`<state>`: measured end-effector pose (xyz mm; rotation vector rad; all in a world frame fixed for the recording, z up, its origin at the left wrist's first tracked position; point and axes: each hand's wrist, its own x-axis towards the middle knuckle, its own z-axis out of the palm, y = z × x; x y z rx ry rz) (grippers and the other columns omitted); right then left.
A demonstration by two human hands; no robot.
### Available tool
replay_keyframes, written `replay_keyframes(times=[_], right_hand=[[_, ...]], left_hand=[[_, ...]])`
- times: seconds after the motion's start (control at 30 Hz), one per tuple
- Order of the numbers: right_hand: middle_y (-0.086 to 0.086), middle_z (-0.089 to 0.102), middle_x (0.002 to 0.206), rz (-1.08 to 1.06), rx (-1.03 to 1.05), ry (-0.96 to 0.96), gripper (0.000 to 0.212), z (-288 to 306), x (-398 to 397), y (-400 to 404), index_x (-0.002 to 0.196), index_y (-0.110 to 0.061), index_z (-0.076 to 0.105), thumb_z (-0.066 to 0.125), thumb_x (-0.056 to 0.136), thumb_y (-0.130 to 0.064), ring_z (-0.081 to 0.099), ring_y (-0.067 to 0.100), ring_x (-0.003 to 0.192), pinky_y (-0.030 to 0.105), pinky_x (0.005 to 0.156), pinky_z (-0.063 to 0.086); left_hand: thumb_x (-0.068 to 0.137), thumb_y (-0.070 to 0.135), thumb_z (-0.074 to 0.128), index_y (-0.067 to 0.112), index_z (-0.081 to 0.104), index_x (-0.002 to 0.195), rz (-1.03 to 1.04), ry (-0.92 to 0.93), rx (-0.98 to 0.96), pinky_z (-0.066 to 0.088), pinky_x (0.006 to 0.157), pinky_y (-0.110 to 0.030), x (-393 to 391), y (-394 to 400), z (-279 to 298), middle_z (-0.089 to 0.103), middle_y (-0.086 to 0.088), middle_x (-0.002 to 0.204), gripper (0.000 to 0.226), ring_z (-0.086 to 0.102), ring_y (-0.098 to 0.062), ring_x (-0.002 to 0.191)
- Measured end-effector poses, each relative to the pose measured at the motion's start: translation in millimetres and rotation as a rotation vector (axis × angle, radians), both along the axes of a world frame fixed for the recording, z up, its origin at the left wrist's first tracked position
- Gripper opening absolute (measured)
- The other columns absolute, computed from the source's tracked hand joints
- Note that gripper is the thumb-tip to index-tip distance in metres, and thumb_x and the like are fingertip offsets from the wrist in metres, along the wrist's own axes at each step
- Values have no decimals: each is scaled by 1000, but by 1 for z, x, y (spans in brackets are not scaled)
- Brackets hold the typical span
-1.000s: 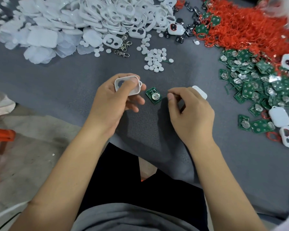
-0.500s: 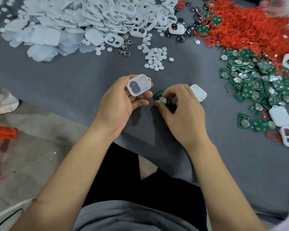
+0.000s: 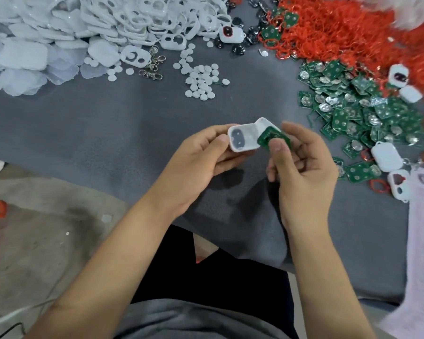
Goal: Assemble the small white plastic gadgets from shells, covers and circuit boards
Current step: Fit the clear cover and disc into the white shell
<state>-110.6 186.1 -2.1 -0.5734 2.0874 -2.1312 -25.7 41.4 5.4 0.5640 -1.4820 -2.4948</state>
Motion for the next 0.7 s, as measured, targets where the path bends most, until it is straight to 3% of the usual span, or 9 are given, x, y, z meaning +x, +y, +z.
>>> replay_keyframes(times=[0.1, 0.27, 0.47, 0.7], right_hand=[[3, 68, 76, 7, -20, -23, 13, 2, 2, -2, 101, -20, 70, 75, 94, -10, 57, 18, 53, 22, 52, 47], [16, 71, 84, 13, -9, -17, 19, 1, 2, -2, 114, -14, 73, 70, 97, -7, 63, 18, 58, 24, 58, 53], [-5, 69, 70, -13, 31, -63, 12, -2, 1, -4, 107, -12, 73, 75, 95, -15, 58, 9, 51, 19, 49, 47], [-4, 74, 79, 14, 48, -25, 11, -4, 2, -5, 106, -17, 74, 75, 95, -15, 60, 2, 58, 17, 57, 47]], left_hand=[[113, 6, 34, 5, 61, 134, -36, 6, -18, 56, 98, -29, 0, 1, -2, 73, -9, 128, 34, 70, -24, 120], [113, 7, 35, 7, 60, 135, -61, 38, -26, 56, 97, -28, 1, -1, -8, 73, -7, 128, 33, 69, -22, 122], [112, 8, 38, 9, 61, 135, -87, 84, -71, 55, 98, -27, 3, -3, -15, 72, -7, 131, 33, 68, -24, 124], [111, 7, 38, 8, 62, 134, -76, 105, -90, 56, 97, -28, 2, -4, -18, 73, -7, 129, 33, 69, -21, 122]])
